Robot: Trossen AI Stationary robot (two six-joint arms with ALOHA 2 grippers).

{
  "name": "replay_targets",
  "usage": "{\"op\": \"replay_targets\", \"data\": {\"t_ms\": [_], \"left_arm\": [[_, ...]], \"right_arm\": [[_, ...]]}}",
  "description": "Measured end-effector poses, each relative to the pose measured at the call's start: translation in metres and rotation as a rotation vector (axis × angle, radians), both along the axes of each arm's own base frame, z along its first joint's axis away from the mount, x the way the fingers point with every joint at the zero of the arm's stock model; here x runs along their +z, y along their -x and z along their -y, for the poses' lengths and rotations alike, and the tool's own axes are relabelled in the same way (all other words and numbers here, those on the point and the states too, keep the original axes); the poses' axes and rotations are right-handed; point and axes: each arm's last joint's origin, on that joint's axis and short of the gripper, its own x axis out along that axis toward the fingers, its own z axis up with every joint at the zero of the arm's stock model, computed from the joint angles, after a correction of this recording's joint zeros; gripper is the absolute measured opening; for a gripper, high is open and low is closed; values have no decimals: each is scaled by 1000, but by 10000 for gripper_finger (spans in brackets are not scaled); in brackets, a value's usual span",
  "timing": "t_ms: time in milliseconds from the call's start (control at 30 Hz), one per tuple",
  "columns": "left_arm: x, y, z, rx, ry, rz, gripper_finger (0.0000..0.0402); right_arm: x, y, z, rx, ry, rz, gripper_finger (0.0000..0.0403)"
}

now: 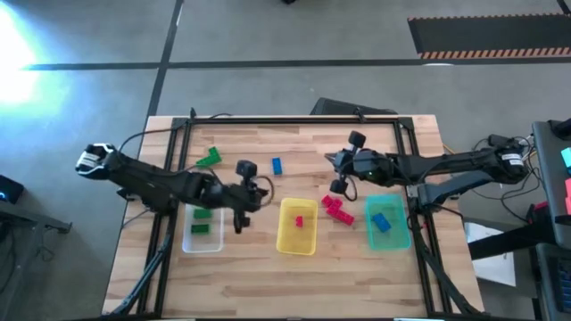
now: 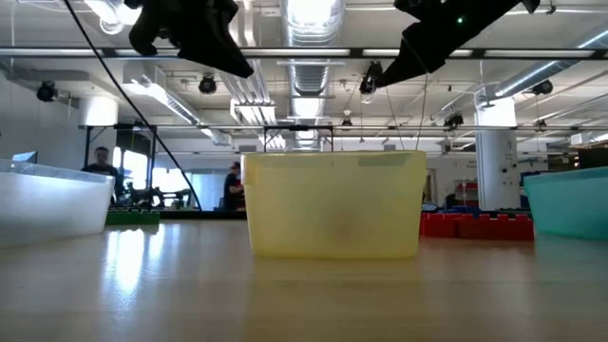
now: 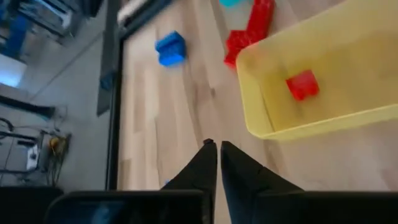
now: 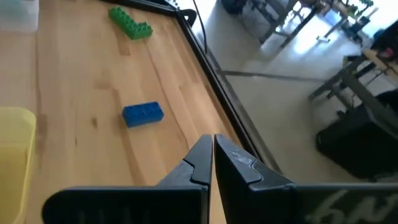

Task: Sort & place blocks by color
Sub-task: Put the blue game piece into the green bin

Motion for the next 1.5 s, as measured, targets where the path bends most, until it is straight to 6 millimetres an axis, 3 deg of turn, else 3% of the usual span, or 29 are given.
{"op": "replay_targets", "data": {"t_ms": [300, 533, 767, 1167, 1500], "left_arm": [[-8, 29, -12, -48, -69, 270, 3], [-11, 47, -26, -36, -232, 456, 3], [-3, 60, -44, 63, -260, 527, 3], [-9, 71, -63, 288, -310, 504, 3], [-12, 72, -64, 293, -314, 494, 3]], "right_arm": [[17, 1, 0, -140, -246, 54, 8], [4, -6, -3, -278, -425, 30, 8], [-6, -14, 1, -423, -484, -110, 8], [-9, -28, 52, -572, -537, -233, 8], [-49, -15, 109, -749, -617, -346, 8]]}}
